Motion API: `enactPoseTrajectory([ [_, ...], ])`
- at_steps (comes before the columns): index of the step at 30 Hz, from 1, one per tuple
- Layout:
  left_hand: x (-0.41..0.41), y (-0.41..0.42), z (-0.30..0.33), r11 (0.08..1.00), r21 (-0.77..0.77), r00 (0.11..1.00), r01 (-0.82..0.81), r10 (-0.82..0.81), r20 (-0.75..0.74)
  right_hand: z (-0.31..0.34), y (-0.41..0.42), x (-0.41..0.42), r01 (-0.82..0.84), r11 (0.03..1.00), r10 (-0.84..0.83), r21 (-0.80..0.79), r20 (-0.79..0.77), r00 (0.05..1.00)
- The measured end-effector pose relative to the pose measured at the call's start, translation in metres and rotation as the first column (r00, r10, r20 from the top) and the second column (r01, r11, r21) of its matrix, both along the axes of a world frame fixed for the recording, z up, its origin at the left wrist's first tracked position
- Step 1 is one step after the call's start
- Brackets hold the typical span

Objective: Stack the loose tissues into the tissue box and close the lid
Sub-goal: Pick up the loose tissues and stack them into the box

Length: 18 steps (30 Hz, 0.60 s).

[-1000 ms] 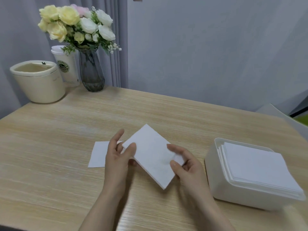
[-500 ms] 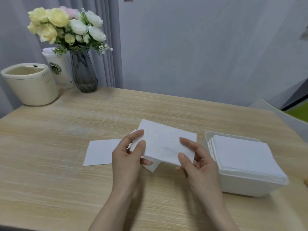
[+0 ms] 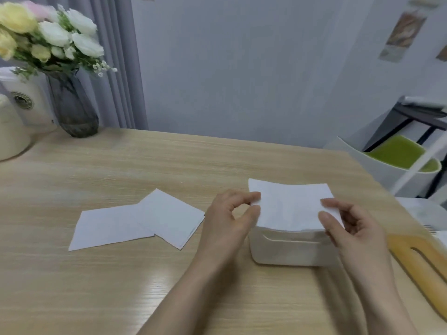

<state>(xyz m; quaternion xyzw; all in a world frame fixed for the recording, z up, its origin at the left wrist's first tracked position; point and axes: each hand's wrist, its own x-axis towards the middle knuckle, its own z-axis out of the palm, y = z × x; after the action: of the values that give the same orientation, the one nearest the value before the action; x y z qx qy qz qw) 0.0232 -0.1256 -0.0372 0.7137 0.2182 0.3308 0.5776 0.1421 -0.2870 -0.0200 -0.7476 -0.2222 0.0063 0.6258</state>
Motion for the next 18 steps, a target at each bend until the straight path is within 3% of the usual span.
enactPoseTrajectory([
  [8, 0.029, -0.015, -0.019, 0.964, 0.266, 0.999, 0.015, -0.001, -0.055, -0.007, -0.018, 0.033, 0.154, 0.980, -0.140, -0.123, 0.116, 0.983],
  [18, 0.033, -0.011, -0.029, 0.933, 0.350, 0.994, -0.087, 0.104, -0.030, -0.016, -0.018, 0.035, 0.120, 0.976, -0.100, -0.184, 0.117, 0.988],
])
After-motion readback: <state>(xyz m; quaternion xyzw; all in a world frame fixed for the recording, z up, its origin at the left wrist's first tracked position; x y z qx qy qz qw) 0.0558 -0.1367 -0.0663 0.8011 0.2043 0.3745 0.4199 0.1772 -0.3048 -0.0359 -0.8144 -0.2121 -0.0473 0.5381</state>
